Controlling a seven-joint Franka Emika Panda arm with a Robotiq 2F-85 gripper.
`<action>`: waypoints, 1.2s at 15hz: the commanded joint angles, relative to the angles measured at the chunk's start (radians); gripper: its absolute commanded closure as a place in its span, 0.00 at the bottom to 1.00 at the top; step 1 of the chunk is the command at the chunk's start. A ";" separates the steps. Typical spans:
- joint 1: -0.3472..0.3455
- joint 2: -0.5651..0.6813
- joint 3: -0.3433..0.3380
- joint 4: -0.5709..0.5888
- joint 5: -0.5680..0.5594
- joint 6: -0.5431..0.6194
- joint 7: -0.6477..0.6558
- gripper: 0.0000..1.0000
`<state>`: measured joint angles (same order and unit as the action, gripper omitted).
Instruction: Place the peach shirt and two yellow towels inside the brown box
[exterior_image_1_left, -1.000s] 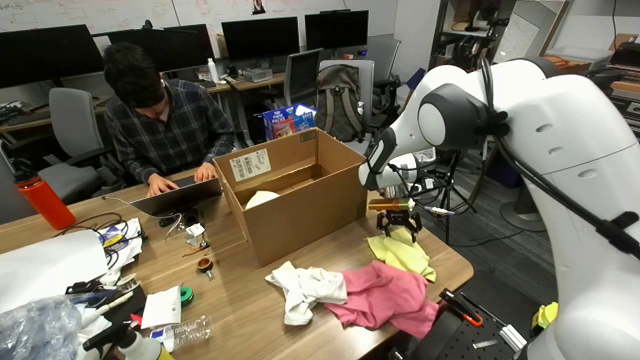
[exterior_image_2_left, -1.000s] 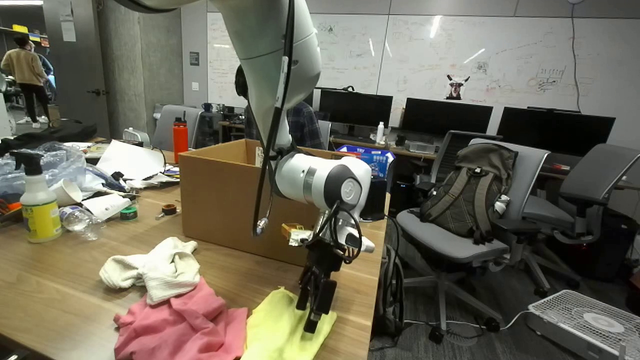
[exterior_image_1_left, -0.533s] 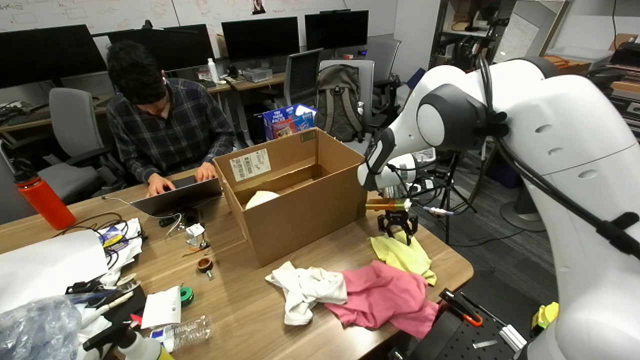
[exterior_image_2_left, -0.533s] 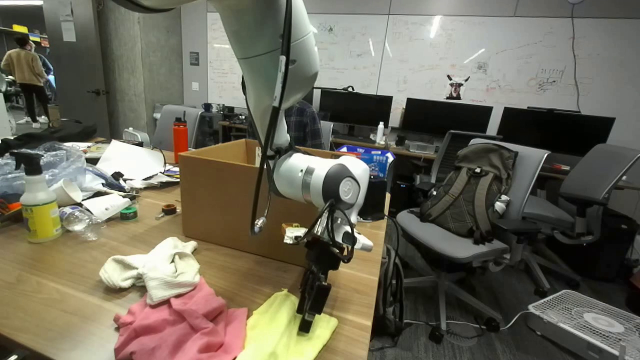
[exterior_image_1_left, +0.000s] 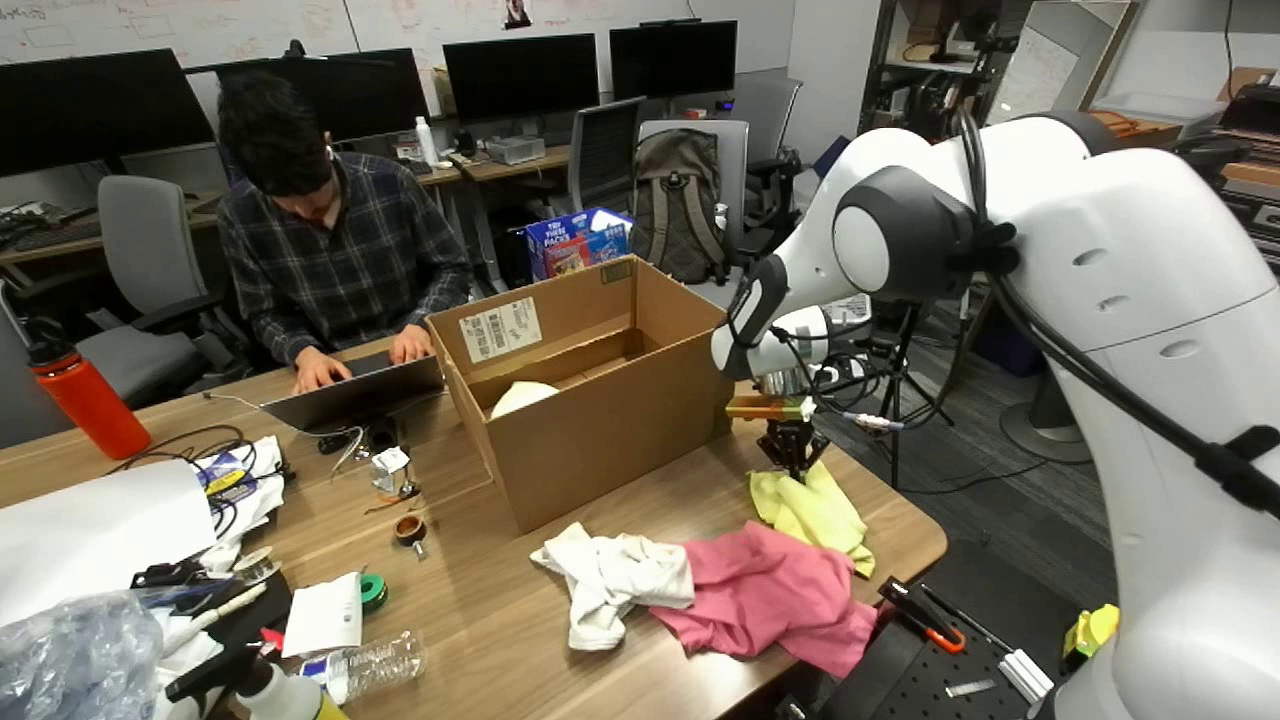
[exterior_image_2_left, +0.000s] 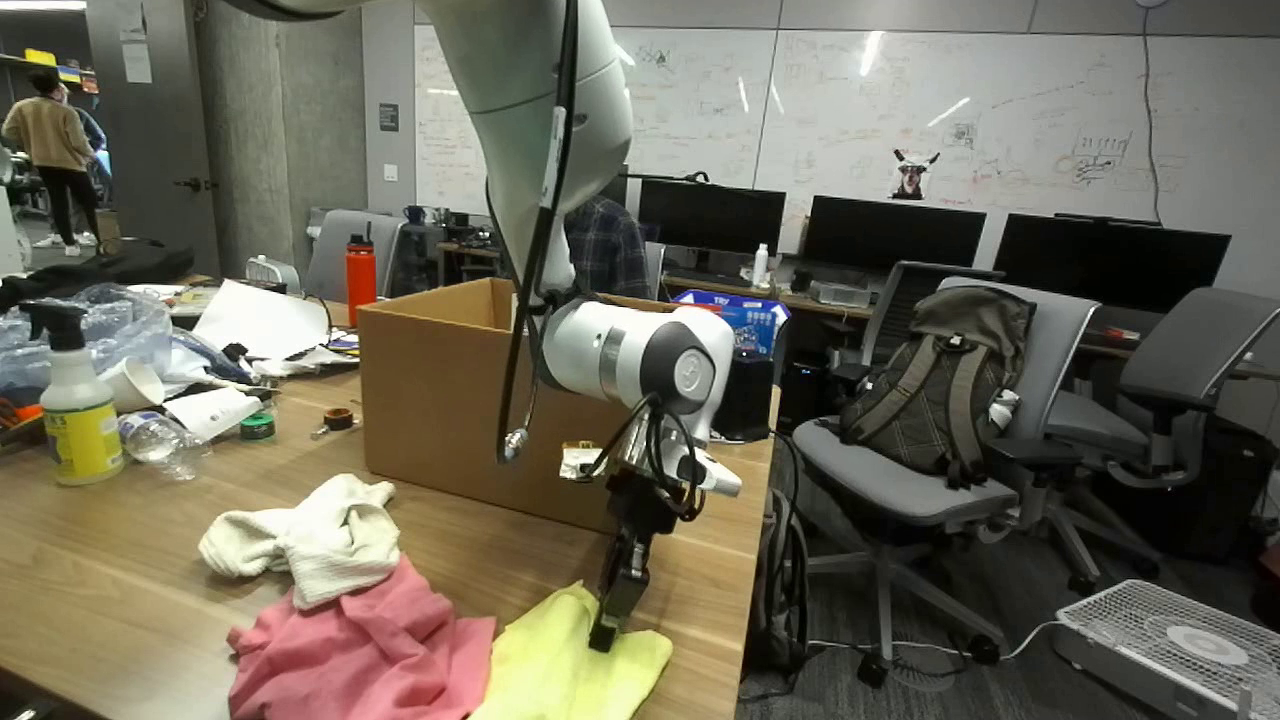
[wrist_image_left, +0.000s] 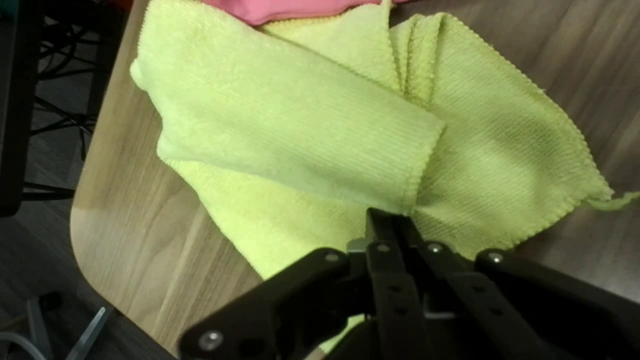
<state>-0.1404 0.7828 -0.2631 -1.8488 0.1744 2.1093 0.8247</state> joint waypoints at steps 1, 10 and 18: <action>0.027 -0.054 -0.012 -0.035 -0.014 -0.003 0.033 1.00; 0.056 -0.276 0.001 -0.148 -0.014 0.040 0.024 0.99; 0.069 -0.504 0.028 -0.255 -0.025 0.117 0.012 0.99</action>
<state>-0.0818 0.3953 -0.2482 -2.0285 0.1695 2.1751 0.8366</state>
